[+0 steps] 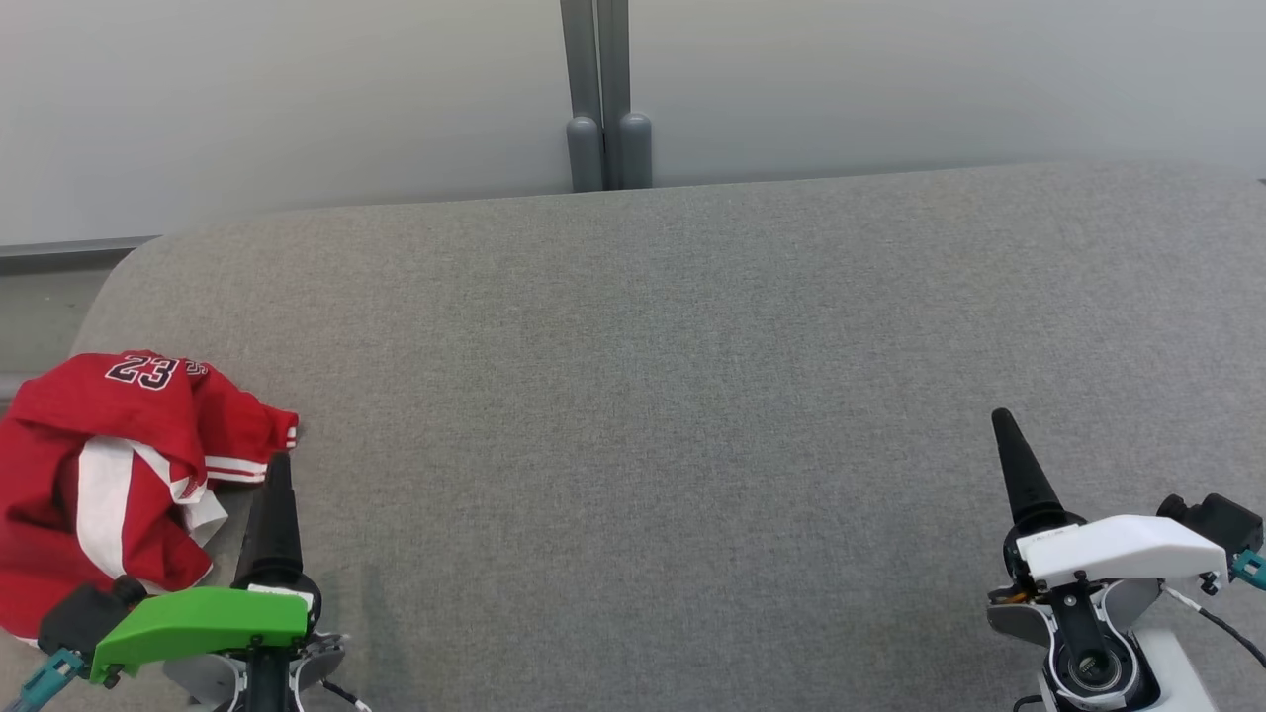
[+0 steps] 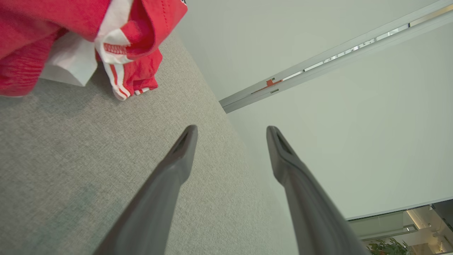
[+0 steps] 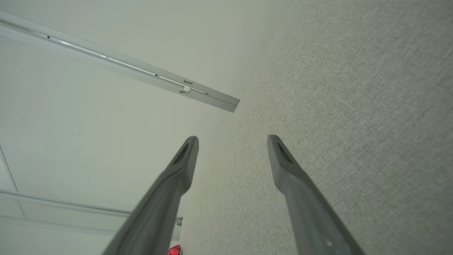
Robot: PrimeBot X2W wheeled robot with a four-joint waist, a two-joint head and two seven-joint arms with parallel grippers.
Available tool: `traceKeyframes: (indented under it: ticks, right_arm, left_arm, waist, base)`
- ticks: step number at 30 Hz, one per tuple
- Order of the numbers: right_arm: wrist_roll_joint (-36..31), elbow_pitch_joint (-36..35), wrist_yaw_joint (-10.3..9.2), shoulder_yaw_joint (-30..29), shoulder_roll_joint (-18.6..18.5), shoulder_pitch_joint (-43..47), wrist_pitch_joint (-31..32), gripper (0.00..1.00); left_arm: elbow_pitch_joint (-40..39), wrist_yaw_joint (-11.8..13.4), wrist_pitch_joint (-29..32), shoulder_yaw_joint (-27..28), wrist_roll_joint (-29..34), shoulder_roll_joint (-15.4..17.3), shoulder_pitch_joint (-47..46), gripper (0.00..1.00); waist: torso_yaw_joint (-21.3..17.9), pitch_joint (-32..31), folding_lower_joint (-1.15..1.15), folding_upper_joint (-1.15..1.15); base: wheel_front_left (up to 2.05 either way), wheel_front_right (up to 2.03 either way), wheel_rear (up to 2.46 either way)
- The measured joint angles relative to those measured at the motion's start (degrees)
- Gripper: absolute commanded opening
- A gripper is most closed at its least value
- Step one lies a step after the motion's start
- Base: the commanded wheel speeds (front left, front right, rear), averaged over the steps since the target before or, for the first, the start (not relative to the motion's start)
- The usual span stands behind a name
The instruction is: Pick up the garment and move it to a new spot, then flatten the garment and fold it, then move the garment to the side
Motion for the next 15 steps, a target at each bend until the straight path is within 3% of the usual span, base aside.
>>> traceKeyframes:
  ticks: [15]
  right_arm:
    - [-16.5,0.8,0.00,1.4,0.5,-0.7,-2.9,1.00]
  left_arm:
    - [0.8,0.0,-2.9,-1.3,16.8,0.0,-0.4,1.00]
  waist:
    - [-0.1,0.2,0.00,0.00]
  base:
    - [0.00,0.00,0.00]
